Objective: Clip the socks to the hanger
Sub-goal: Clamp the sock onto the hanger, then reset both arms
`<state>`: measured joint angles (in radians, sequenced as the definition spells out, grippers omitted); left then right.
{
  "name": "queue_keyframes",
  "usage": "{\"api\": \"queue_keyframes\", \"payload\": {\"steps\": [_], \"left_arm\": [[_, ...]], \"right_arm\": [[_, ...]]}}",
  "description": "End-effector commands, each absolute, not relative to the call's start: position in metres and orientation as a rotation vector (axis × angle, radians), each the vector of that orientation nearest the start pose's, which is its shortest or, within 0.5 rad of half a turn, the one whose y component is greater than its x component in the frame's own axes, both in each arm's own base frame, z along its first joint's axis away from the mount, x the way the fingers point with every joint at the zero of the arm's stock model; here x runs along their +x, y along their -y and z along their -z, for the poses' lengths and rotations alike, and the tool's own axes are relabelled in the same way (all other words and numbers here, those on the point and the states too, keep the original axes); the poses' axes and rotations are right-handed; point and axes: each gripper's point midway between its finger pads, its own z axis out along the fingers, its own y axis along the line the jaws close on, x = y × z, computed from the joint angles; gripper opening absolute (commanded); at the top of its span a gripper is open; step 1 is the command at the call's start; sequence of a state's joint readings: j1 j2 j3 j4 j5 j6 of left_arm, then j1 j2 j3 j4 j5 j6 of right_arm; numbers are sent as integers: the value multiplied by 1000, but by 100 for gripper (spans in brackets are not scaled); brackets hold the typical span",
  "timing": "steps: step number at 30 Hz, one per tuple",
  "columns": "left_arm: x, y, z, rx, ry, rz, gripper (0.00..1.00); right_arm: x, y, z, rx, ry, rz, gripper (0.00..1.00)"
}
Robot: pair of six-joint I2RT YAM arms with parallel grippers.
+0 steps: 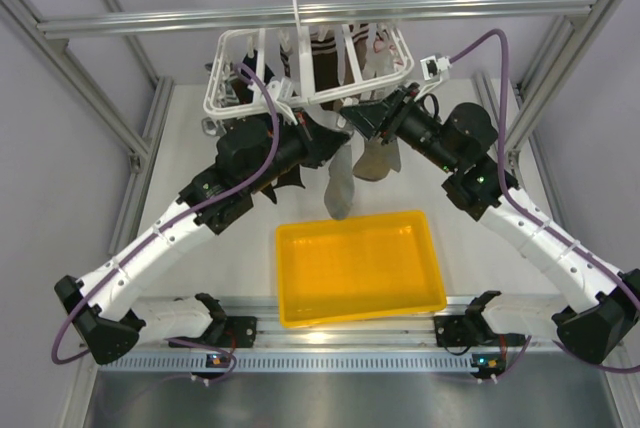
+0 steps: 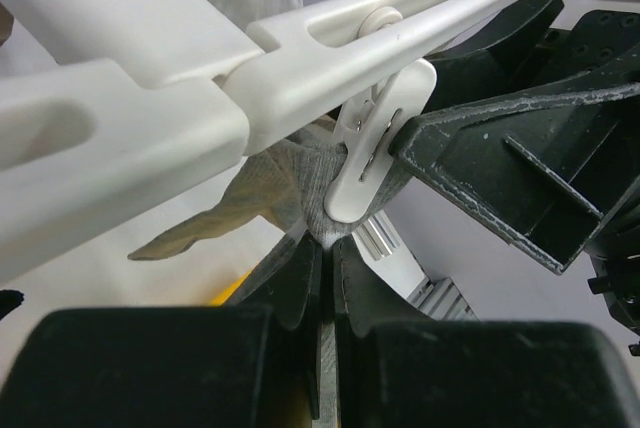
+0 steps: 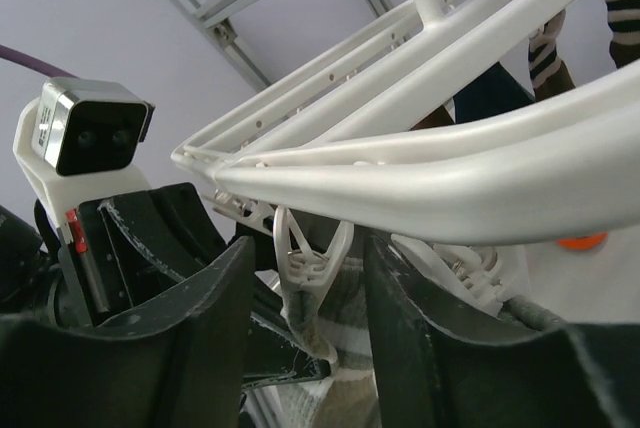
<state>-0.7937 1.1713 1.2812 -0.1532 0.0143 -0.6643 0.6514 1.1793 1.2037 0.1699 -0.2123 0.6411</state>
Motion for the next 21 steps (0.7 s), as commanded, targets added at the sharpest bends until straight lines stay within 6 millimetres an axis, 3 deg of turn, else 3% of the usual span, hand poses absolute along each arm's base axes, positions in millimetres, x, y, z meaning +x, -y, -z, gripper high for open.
{"api": "queue_keyframes", "payload": {"steps": [1, 7, 10, 11, 13, 15, 17, 21], "left_arm": [[257, 301, -435, 134, -1601, 1156, 0], [258, 299, -422, 145, -1625, 1121, 7], [259, 297, -411, 158, -1644, 1094, 26], [261, 293, -411, 140, -1640, 1072, 39], [262, 292, -400, 160, -1653, 1047, 50], [258, 290, -388, 206, -1659, 1019, 55], [255, 285, -382, 225, -1655, 999, 58], [248, 275, -349, 315, -1676, 915, 71]], "right_arm": [[281, -292, -454, -212, -1425, -1225, 48], [279, -292, -452, -216, -1431, -1236, 56], [274, -291, -451, -227, -1430, -1245, 64], [271, -291, -451, -233, -1430, -1247, 66], [270, -290, -446, -241, -1434, -1240, 71], [268, -288, -439, -247, -1449, -1234, 83], [262, -284, -438, -255, -1444, -1225, 86], [254, -277, -424, -288, -1450, -1190, 90]]}}
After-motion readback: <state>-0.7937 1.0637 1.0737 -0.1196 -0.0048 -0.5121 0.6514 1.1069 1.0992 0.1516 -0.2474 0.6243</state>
